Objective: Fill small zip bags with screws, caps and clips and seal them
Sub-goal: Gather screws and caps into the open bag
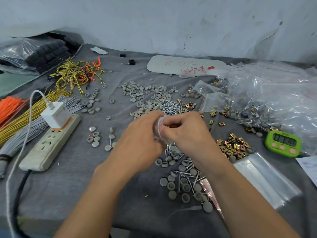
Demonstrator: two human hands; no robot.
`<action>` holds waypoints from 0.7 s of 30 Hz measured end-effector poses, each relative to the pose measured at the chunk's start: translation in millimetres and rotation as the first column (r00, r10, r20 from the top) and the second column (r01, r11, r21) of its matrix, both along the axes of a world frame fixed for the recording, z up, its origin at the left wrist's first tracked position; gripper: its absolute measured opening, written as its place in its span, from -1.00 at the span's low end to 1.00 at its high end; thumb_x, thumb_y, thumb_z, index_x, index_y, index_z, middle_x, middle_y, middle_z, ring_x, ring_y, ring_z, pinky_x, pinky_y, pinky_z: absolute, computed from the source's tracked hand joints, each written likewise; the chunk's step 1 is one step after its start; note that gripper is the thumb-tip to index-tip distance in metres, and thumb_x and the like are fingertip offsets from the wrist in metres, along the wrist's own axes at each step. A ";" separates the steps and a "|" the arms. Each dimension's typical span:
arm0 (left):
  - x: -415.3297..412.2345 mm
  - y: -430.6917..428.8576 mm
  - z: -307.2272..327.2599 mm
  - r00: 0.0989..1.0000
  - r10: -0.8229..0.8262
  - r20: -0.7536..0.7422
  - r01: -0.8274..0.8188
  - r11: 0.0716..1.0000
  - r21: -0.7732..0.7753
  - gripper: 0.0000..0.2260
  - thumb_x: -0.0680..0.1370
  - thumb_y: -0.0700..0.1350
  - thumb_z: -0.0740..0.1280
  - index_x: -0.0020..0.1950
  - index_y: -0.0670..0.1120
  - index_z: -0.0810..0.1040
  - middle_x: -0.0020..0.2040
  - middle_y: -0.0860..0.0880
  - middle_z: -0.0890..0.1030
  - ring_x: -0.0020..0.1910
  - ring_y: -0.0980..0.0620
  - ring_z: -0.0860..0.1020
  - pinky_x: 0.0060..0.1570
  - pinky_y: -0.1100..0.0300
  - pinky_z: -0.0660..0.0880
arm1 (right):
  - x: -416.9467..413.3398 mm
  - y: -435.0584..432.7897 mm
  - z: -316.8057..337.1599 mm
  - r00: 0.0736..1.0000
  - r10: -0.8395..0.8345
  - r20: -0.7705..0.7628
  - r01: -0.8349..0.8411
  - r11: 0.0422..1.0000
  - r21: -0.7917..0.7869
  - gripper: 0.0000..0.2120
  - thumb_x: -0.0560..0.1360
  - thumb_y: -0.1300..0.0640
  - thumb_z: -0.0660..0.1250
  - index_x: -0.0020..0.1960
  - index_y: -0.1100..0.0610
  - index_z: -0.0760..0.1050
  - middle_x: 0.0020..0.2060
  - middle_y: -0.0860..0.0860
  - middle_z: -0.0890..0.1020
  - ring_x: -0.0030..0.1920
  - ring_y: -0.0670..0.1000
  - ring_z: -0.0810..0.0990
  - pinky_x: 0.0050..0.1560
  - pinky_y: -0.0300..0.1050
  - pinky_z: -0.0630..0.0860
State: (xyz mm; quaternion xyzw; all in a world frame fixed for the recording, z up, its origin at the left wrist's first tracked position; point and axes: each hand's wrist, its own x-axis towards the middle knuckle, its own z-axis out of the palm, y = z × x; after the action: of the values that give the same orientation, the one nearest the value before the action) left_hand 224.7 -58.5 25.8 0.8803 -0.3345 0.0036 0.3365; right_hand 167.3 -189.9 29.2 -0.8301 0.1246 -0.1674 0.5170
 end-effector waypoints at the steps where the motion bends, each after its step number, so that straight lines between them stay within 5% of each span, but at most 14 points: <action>1: -1.6 -0.5 0.7 1.000 -0.016 -0.023 0.015 1.000 -0.015 -0.64 0.41 -0.08 0.47 0.12 0.22 0.50 -0.03 0.18 0.61 -0.05 0.14 0.55 -0.14 0.20 0.46 | 1.9 0.5 -0.4 1.000 0.002 -0.030 -0.003 0.999 -0.032 -0.70 0.39 0.12 0.44 -0.45 -0.19 0.62 -0.52 -0.23 0.57 -0.44 -0.21 0.51 -0.31 -0.27 0.39; 6: 4.7 2.2 0.3 0.997 0.056 -0.058 -0.061 0.995 -0.079 -0.67 0.41 -0.11 0.49 0.10 0.20 0.57 -0.12 0.20 0.65 -0.14 0.24 0.57 -0.27 0.41 0.39 | 0.3 0.6 6.0 0.993 0.118 -0.027 -0.116 0.991 0.067 -0.68 0.55 0.11 0.35 -0.37 0.01 0.64 -0.57 -0.17 0.47 -0.48 -0.17 0.39 -0.37 -0.30 0.37; 9: 10.0 6.2 2.7 0.979 0.150 -0.135 -0.183 0.942 -0.281 -0.73 0.40 -0.13 0.51 -0.04 0.22 0.60 -0.14 0.31 0.65 -0.16 0.33 0.59 -0.30 0.45 0.41 | 2.3 -7.7 6.0 0.991 -0.129 0.032 0.119 0.968 0.220 -0.69 0.55 0.20 0.36 -0.21 -0.14 0.73 -0.52 -0.13 0.58 -0.46 -0.08 0.43 -0.40 -0.22 0.41; 12: 11.0 7.6 7.5 0.947 0.225 -0.230 -0.310 0.831 -0.462 -0.72 0.33 -0.04 0.51 -0.02 0.21 0.62 -0.09 0.25 0.68 -0.15 0.22 0.65 -0.10 0.09 0.61 | 3.0 -12.5 -2.2 0.981 -0.175 -0.088 0.167 0.982 -0.083 -0.74 0.57 0.17 0.38 -0.16 -0.13 0.71 -0.39 -0.19 0.66 -0.55 -0.17 0.47 -0.52 -0.38 0.36; 14: 10.0 7.3 12.0 0.931 0.232 -0.282 -0.353 0.767 -0.536 -0.68 0.28 0.00 0.49 0.01 0.14 0.62 -0.06 0.17 0.69 -0.12 0.06 0.67 -0.03 -0.16 0.64 | 1.0 -3.4 -8.0 0.964 -0.062 -0.258 -0.024 0.948 -0.317 -0.84 0.56 0.09 0.41 0.06 -0.14 0.69 -0.13 -0.20 0.71 -0.29 -0.24 0.65 -0.28 -0.39 0.56; 16: 10.2 7.3 13.5 0.924 0.252 -0.287 -0.375 0.739 -0.560 -0.65 0.26 0.02 0.50 0.03 0.14 0.59 -0.07 0.17 0.69 -0.12 0.11 0.67 -0.02 -0.14 0.64 | 3.8 7.6 -16.0 0.925 -0.004 -0.380 -0.190 0.861 -0.472 -0.67 0.51 0.08 0.44 0.26 -0.10 0.63 0.04 -0.07 0.71 0.09 -0.02 0.68 0.17 -0.11 0.61; 17: 10.7 7.8 13.0 0.922 0.264 -0.283 -0.382 0.736 -0.559 -0.63 0.26 0.02 0.50 0.04 0.15 0.58 -0.06 0.20 0.68 -0.11 0.15 0.66 -0.04 -0.11 0.64 | 5.7 13.4 -18.2 0.914 -0.006 -0.405 -0.226 0.822 -0.522 -0.63 0.48 0.12 0.45 0.28 -0.09 0.62 -0.01 -0.04 0.69 0.14 0.08 0.66 0.21 -0.06 0.57; 21: 11.4 11.2 8.0 0.925 0.352 -0.142 -0.378 0.826 -0.418 -0.57 0.27 0.06 0.47 0.11 0.24 0.47 -0.02 0.26 0.61 -0.03 0.32 0.56 -0.14 0.26 0.45 | 8.2 25.3 -19.8 0.942 -0.053 -0.331 -0.198 0.707 -0.678 -0.72 0.46 0.19 0.45 0.14 -0.03 0.65 -0.10 0.00 0.60 0.05 0.14 0.64 -0.05 -0.10 0.38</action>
State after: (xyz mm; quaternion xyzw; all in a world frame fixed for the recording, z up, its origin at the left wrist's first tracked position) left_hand 236.1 -47.3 33.7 0.8291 -0.1405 0.1172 0.5283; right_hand 175.5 -164.6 9.4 -0.9840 0.1019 -0.0418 0.1403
